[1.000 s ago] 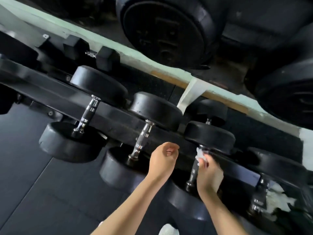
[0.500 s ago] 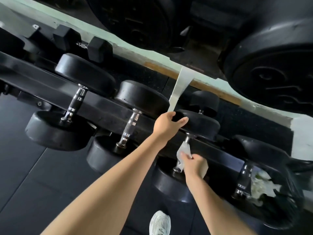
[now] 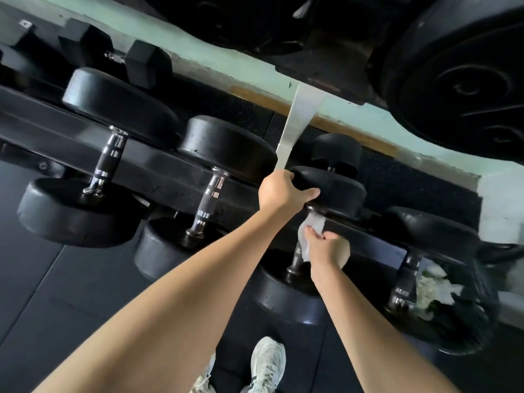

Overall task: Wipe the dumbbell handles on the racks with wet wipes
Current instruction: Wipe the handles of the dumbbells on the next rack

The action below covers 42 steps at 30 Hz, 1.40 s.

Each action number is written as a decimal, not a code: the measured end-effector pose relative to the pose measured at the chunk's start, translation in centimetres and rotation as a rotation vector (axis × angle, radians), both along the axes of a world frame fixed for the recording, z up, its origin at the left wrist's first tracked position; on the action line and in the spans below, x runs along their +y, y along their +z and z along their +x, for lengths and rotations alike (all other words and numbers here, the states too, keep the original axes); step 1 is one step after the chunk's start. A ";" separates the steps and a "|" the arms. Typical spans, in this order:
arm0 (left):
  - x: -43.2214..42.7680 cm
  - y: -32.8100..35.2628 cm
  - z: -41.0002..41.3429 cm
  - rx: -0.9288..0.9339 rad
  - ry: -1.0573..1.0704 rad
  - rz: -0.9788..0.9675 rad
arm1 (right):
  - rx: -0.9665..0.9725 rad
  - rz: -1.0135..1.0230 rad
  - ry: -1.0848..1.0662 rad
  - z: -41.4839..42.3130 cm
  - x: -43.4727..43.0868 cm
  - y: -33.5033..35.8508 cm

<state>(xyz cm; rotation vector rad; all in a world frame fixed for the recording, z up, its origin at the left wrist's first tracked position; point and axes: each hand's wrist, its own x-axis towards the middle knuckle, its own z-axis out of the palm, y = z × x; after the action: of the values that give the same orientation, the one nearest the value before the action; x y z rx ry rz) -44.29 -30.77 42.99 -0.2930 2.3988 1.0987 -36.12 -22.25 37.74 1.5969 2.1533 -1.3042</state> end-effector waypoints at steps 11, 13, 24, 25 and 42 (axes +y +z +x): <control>-0.2 0.0 -0.3 -0.014 0.015 0.012 | 0.038 -0.007 -0.089 -2.6 0.3 1.4; -0.2 0.1 -0.4 -0.025 0.015 0.017 | -0.008 0.076 0.087 -1.3 0.3 2.0; -0.1 0.7 -0.3 -0.024 0.018 0.040 | 0.279 -0.466 -0.317 1.9 1.7 5.0; -0.1 0.7 -0.2 -0.026 0.020 0.043 | 0.312 -0.393 -0.287 2.0 1.4 4.7; 0.3 -0.5 0.1 -0.024 0.158 0.089 | 0.130 -0.007 0.189 2.8 1.5 -1.1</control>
<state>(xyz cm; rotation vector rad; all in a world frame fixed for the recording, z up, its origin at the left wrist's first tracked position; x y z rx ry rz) -44.21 -30.42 42.45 -0.4697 2.3295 1.2611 -33.33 -20.79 36.66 1.3018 2.3056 -1.3878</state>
